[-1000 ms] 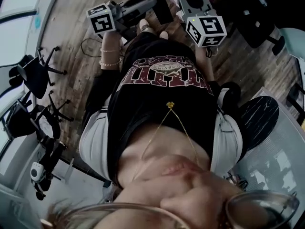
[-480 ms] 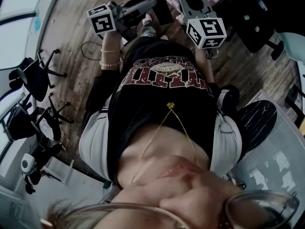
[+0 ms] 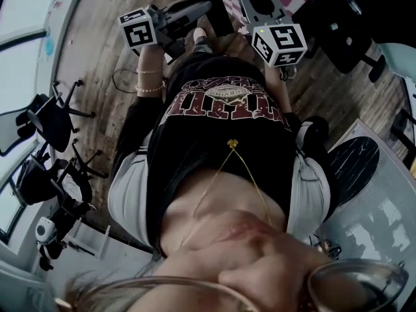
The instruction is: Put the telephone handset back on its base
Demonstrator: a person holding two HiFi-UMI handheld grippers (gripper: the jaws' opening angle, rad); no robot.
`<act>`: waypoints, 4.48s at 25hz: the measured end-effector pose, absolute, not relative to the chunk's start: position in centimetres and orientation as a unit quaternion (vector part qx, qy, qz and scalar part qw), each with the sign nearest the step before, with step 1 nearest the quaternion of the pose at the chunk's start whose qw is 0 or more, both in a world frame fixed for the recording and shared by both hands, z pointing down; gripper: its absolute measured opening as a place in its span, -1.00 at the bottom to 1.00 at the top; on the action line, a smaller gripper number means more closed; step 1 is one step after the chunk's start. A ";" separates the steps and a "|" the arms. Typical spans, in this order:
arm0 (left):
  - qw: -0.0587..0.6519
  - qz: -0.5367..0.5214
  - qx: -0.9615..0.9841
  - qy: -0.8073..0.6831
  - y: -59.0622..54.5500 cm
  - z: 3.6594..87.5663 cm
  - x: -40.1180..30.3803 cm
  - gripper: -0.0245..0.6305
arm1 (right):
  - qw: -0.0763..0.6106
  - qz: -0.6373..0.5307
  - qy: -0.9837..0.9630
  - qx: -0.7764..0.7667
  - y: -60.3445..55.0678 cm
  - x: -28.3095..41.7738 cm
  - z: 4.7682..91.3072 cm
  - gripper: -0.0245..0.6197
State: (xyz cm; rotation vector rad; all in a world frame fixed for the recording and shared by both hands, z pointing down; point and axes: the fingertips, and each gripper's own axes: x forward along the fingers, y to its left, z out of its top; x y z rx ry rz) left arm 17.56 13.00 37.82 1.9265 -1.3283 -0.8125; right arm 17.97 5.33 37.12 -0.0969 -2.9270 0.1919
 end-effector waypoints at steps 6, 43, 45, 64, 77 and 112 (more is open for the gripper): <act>0.331 -0.306 0.742 -0.497 11.7 37.9 14.2 -0.68 | 0.107 0.074 -0.991 -0.030 4.3 14.7 37.4 -0.86; 0.362 -0.307 0.757 -0.449 12.5 38.5 5.3 -0.68 | 0.131 0.091 -0.987 0.013 5.5 6.0 39.0 -0.86; 0.364 -0.311 0.753 -0.451 11.4 38.7 4.0 -0.68 | 0.135 0.092 -0.987 0.007 4.5 4.5 39.2 -0.86; 0.355 -0.299 0.759 -0.457 8.4 36.4 1.9 -0.68 | 0.120 0.092 -0.988 -0.016 1.7 1.0 36.7 -0.86; 0.376 -0.286 0.747 -0.468 -1.4 38.8 -1.7 -0.68 | 0.127 0.105 -0.986 -0.033 -8.6 -3.1 38.5 -0.86; 0.409 -0.215 0.814 -0.352 -8.4 38.1 -1.4 -0.68 | 0.102 0.132 -0.981 0.099 -14.9 -0.9 38.0 -0.86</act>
